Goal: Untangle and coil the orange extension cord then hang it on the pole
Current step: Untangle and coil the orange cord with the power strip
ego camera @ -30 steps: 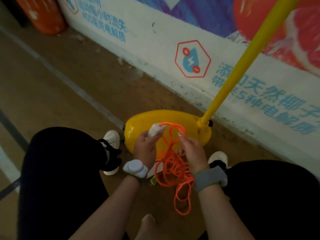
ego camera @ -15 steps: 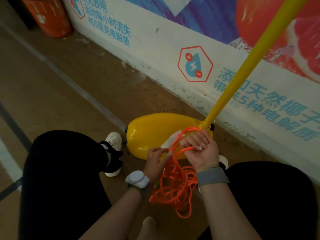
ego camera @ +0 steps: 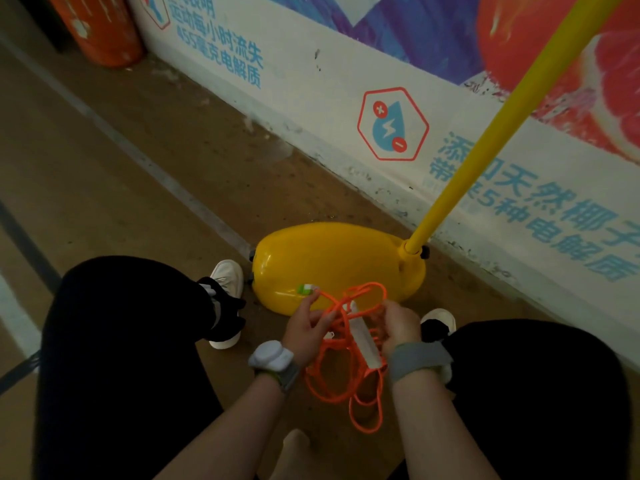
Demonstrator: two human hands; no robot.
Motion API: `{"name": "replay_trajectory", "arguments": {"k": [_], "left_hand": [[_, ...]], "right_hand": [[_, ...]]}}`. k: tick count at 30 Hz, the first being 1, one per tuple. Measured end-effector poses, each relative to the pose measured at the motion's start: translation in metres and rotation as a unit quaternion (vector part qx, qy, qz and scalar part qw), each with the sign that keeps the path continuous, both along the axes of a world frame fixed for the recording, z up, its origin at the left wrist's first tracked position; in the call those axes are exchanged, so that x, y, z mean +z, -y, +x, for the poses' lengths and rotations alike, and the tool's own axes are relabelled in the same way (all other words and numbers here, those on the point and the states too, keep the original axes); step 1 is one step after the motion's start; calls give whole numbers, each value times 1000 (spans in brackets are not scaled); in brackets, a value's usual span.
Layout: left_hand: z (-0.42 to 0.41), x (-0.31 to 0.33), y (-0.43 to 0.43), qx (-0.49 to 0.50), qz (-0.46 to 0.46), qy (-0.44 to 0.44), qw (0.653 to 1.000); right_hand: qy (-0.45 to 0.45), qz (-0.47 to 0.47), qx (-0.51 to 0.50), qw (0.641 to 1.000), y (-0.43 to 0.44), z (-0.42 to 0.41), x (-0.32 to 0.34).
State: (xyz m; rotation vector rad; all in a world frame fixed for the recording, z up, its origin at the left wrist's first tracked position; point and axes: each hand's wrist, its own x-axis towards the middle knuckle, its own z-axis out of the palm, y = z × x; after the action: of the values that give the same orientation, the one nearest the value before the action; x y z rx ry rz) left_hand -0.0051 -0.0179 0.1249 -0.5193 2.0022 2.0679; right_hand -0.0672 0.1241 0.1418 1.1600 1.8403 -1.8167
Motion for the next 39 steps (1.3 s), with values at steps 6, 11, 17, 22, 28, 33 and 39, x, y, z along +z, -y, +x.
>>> {"name": "replay_trajectory", "arguments": {"k": [6,11,17,22,28,33,39], "left_hand": [[-5,-10,4,25,-58,11,998],[-2,-14,-1,-9,-97,-10,995],[-1,-15,0,17,-173,6,985],[-1,-16,-3,-39,-312,23,949],[-6,-28,16,22,-353,153,923],[-16,-29,19,25,-335,183,924],[-3,-29,11,-104,-458,75,880]], "right_hand": [[-188,410,176,875,47,31,5],[-116,451,307,830,42,37,-15],[-121,159,361,911,38,34,-20],[-143,187,344,909,33,37,-27],[-159,207,316,912,29,30,-32],[-65,-42,268,960,39,30,-17],[-70,53,292,953,26,31,-10]]}}
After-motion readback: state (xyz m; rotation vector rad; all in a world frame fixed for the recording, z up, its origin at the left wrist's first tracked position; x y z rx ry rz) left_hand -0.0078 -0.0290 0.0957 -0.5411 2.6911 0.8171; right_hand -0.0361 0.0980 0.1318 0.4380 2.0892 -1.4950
